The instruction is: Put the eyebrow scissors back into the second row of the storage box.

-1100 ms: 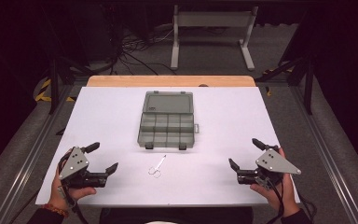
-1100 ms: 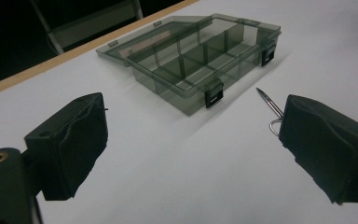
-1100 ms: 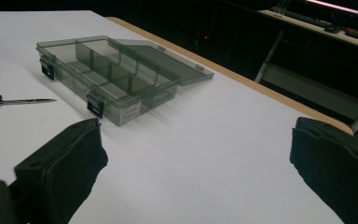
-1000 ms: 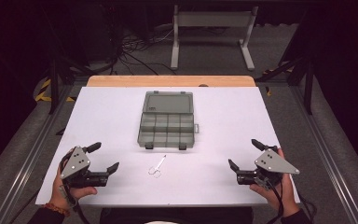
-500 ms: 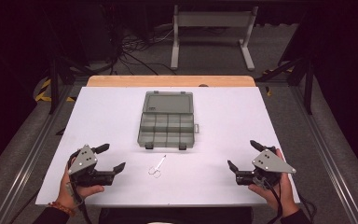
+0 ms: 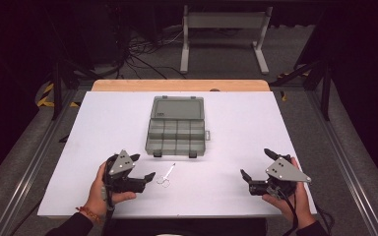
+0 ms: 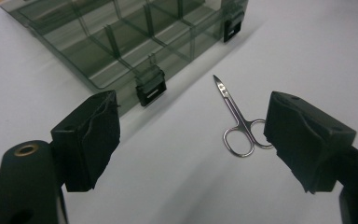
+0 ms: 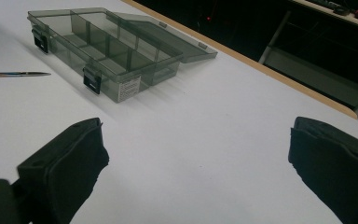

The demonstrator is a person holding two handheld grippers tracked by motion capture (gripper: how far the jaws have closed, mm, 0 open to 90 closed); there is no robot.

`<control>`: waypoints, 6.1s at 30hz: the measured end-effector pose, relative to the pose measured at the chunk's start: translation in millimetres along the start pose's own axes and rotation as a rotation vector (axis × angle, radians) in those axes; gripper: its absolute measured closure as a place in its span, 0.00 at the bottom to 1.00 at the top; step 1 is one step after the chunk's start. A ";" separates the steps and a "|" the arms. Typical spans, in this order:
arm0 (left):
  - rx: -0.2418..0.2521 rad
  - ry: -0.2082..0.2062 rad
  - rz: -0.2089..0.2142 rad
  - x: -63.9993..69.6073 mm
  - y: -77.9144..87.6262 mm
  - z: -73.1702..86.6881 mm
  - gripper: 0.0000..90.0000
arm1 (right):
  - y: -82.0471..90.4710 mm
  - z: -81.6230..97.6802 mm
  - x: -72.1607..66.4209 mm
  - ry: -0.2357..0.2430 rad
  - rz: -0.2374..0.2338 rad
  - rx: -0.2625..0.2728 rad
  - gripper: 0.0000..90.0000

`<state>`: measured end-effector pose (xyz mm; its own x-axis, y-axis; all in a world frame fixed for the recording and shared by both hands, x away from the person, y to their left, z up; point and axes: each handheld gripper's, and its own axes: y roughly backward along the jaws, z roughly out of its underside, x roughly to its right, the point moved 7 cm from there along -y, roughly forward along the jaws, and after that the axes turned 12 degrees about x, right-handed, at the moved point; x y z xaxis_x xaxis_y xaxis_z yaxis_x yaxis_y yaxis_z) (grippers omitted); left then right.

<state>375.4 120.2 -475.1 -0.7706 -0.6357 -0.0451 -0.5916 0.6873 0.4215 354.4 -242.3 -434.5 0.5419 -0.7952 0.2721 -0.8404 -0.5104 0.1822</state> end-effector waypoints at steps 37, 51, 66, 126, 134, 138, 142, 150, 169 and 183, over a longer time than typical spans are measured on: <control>-0.203 0.033 0.087 15.4 -70.3 3.9 0.83 | -4.2 8.6 -3.6 0.022 -0.023 -0.050 0.05; -0.218 0.000 0.095 13.1 -63.4 3.0 0.94 | -4.2 10.8 -4.9 0.030 -0.038 -0.065 0.05; -0.186 -0.050 0.070 2.7 -30.9 -5.0 0.94 | -4.1 12.9 -5.9 0.035 -0.044 -0.079 0.05; 0.057 -0.101 0.027 -28.7 31.3 -41.4 0.94 | -4.6 15.0 -7.1 0.048 -0.038 -0.095 0.06; 0.078 -0.101 0.021 -35.6 32.9 -46.3 0.94 | -5.2 15.2 -7.9 0.047 -0.040 -0.094 0.06; 0.092 -0.098 0.021 -40.2 33.7 -49.8 0.94 | -5.4 15.6 -7.8 0.050 -0.040 -0.096 0.06; 0.108 -0.097 0.018 -45.6 33.8 -53.5 0.94 | -5.5 15.8 -7.9 0.049 -0.040 -0.097 0.06; 0.113 -0.090 0.021 -56.2 30.0 -58.6 0.94 | -5.7 16.6 -8.4 0.046 -0.042 -0.101 0.06; 0.095 -0.132 0.078 -62.6 -2.4 -76.2 0.94 | -6.3 18.6 -8.7 0.043 -0.044 -0.109 0.06; 0.035 -0.168 0.114 -56.6 -44.2 -83.0 0.94 | -6.3 19.7 -7.5 0.046 -0.043 -0.110 0.06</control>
<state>464.8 96.6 -416.1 -0.8600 -0.4874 -0.1509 -0.5039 0.7651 0.4008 355.5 -239.7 -456.4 0.5793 -0.7561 0.3047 -0.8121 -0.5028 0.2961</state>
